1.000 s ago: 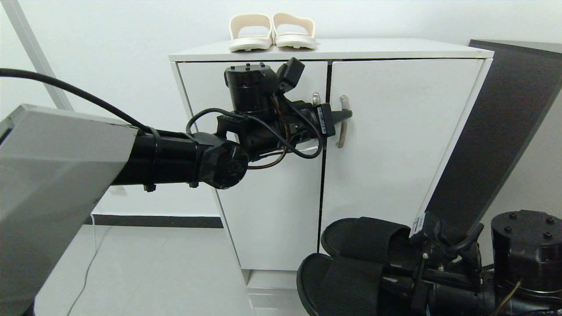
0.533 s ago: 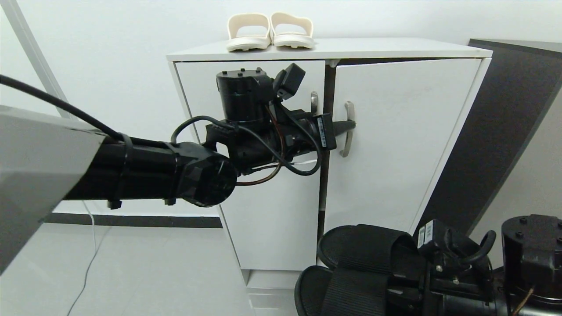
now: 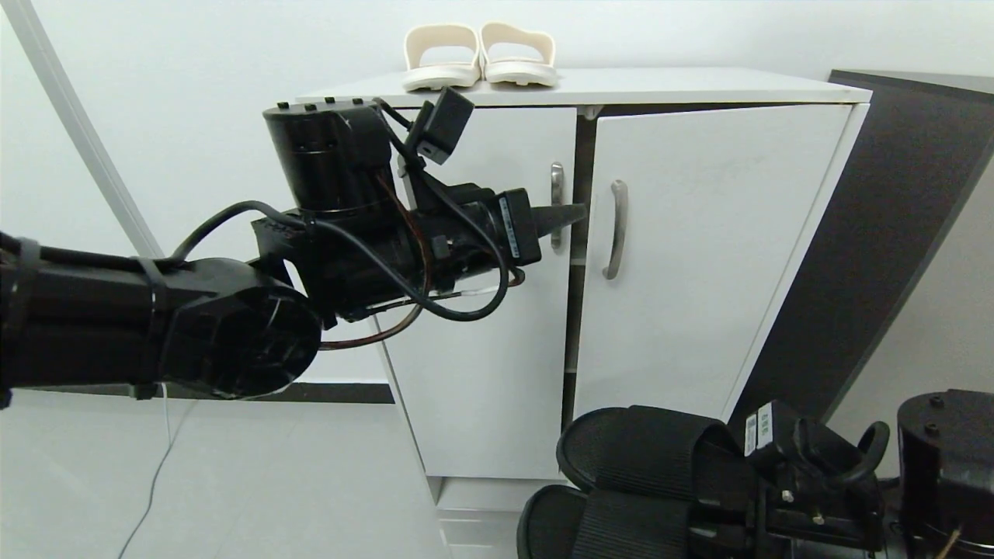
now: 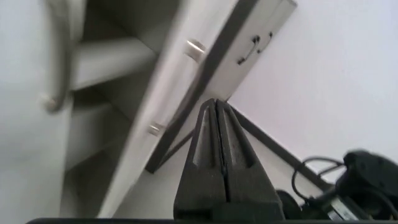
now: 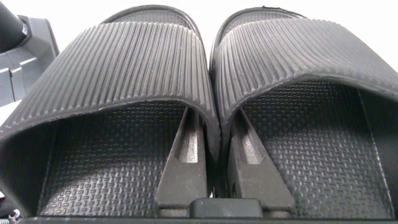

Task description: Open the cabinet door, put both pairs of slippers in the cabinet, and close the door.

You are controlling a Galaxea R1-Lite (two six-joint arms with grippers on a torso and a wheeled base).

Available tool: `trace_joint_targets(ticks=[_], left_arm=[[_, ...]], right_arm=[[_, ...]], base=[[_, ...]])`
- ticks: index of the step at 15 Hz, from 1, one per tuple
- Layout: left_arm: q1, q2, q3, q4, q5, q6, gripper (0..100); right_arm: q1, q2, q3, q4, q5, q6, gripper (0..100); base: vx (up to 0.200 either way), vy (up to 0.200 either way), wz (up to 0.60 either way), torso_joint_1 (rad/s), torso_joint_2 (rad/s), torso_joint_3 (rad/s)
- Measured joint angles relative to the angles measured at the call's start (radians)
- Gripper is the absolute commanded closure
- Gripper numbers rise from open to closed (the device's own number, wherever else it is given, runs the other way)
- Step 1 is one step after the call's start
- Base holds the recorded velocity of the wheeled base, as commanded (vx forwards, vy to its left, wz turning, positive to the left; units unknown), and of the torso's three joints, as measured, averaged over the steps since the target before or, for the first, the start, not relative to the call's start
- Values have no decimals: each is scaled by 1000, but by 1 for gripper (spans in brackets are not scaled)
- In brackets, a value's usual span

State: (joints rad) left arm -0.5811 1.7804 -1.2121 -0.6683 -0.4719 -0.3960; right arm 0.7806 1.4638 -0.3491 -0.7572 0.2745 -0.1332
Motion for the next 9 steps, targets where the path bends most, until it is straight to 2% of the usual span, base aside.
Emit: trace_joint_targets(ticks=[3, 6, 9], left_arm=[[30, 38, -69, 0, -31, -40, 100], [47, 126, -191, 3, -37, -58, 100], [39, 206, -300, 8, -38, -68, 100]], right_arm=[[12, -5, 5, 1, 0, 0, 100], [30, -9, 11, 1, -2, -1, 100], [35, -10, 14, 1, -4, -1, 100]], base=[[0, 0, 0, 0, 0, 0], [0, 0, 0, 0, 0, 0], [0, 0, 0, 0, 0, 0]])
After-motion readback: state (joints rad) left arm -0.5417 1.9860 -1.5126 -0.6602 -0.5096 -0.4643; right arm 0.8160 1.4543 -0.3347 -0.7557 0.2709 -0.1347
